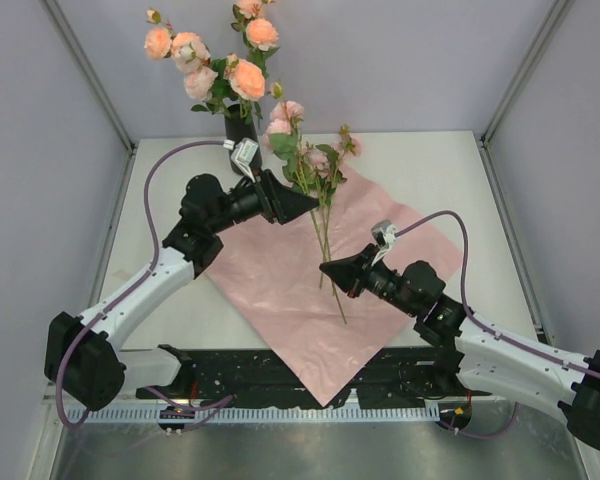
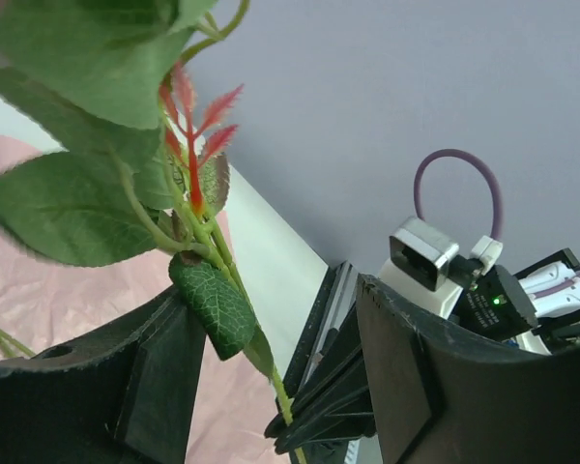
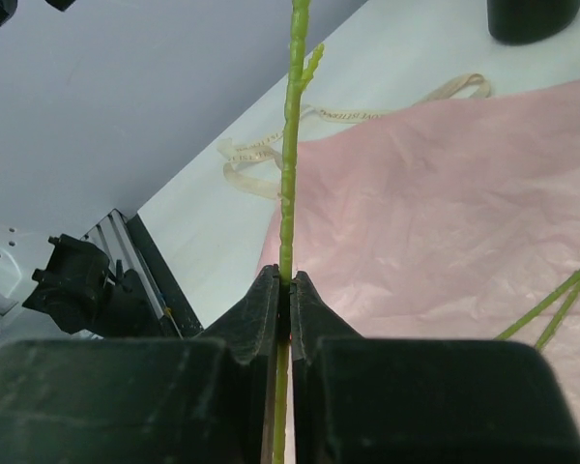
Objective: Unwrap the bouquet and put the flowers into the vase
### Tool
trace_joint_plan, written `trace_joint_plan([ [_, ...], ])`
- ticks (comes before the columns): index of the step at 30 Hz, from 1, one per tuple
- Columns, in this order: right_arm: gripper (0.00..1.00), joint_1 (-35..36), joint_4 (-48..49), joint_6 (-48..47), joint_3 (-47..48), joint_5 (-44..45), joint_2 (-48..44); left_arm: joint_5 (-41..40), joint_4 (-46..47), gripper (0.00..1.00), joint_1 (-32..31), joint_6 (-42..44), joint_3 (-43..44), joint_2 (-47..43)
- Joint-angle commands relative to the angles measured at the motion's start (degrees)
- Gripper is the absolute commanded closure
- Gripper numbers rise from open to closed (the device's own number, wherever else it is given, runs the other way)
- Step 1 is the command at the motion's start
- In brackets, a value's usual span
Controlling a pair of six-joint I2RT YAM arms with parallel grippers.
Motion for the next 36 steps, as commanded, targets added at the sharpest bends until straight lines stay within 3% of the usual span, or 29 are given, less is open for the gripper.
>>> trace_joint_plan([
  [1, 0.95, 0.8, 2.7, -1.0, -0.4, -1.6, 0.7, 1.3, 5.8, 0.37, -1.2, -1.7, 0.0, 1.5],
  [8, 0.95, 1.4, 3.5, -0.5, -0.7, -1.5, 1.7, 2.8, 5.4, 0.65, -1.2, -1.2, 0.1, 2.3],
  [11, 0.95, 1.4, 3.6, -0.6, -0.7, -1.3, 2.3, 3.0, 3.6, 0.94, -1.3, 0.2, 0.9, 2.2],
  [12, 0.94, 1.4, 3.7, -0.4, -0.8, -1.1, 2.6, 2.8, 2.7, 1.00, -1.2, 0.9, 1.3, 2.0],
  [14, 0.88, 1.4, 4.2, -0.2, -0.9, -0.7, 2.8, 2.3, 1.2, 1.00, -1.3, 2.5, 1.8, 1.7],
  [16, 0.75, 1.4, 3.6, 0.4, -0.7, 0.6, 2.7, 1.2, -0.9, 1.00, -1.2, 4.8, 2.7, 0.8],
  [18, 0.57, 1.4, 1.4, 0.4, -0.1, 2.8, 2.1, -2.5, -5.0, 1.00, -1.2, 8.6, 4.0, -0.8],
  [19, 0.33, 1.4, -0.5, 0.4, 0.1, 3.0, 1.6, -5.4, -7.5, 1.00, -1.1, 10.7, 4.8, -1.8],
  [20, 0.25, 1.4, -1.2, 0.3, 0.0, 6.3, 1.2, -8.1, -9.6, 1.00, -1.1, 14.1, 5.5, -2.8],
  [21, 0.08, 1.4, -1.8, 0.5, -0.1, 7.1, 0.0, -11.7, -10.9, 1.00, -1.0, 16.7, 5.9, -4.1],
  [22, 0.02, 1.4, -2.6, 0.3, -0.7, 8.9, -0.5, -15.0, -11.5, 1.00, -1.0, 19.0, 6.1, -5.7],
  [26, 0.05, 1.4, -4.8, -0.4, -1.7, 14.0, -4.1, -29.6, -8.8, 1.00, -0.9, 29.6, 6.3, -10.5],
  [30, 0.04, 1.4, -5.0, -0.9, -2.3, 18.4, -5.2, -43.7, 0.2, 1.00, 0.2, 39.2, 6.7, -11.3],
  [36, 0.04, 1.4, -2.7, -1.0, -1.9, 19.4, -4.2, -47.4, 7.3, 1.00, 7.9, 42.5, 14.8, -5.2],
])
